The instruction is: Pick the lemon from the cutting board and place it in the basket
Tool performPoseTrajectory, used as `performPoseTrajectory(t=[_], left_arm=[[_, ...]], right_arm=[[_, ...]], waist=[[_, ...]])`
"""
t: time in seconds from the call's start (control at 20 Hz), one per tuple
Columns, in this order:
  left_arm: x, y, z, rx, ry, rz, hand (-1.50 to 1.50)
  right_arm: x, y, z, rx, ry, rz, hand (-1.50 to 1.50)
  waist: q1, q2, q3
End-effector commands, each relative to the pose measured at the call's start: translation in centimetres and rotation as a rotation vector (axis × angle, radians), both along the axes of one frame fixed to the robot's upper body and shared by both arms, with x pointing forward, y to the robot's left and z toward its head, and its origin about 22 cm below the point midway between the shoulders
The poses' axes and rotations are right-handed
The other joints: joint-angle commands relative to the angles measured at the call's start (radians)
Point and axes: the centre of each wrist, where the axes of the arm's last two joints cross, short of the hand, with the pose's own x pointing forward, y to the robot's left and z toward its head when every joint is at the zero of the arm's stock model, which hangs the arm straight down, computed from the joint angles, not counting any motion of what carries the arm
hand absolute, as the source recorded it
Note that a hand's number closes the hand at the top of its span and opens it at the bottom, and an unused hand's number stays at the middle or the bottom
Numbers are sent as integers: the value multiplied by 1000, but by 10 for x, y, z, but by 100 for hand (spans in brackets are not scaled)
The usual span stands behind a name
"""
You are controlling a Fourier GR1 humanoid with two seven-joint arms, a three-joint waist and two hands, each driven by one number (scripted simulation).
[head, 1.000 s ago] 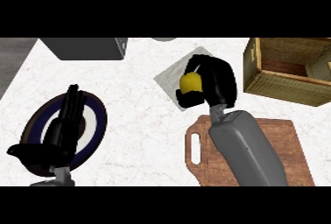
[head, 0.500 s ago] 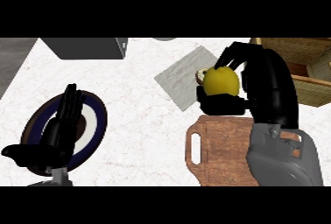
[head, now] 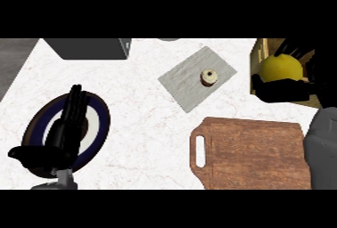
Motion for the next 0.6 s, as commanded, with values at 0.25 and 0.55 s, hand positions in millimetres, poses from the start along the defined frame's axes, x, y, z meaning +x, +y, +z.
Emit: performPoseTrajectory(t=[0.25,0.55], left_arm=[[-8,12,4,-2,-12,1,0],[-7,11,-5,-18,2,-13,0]], right_arm=[[12,-71,-23,27,-27,-62,150],[22,-103,-19,4,-11,-101,150]], waist=[[5,2,0],[4,1,0]])
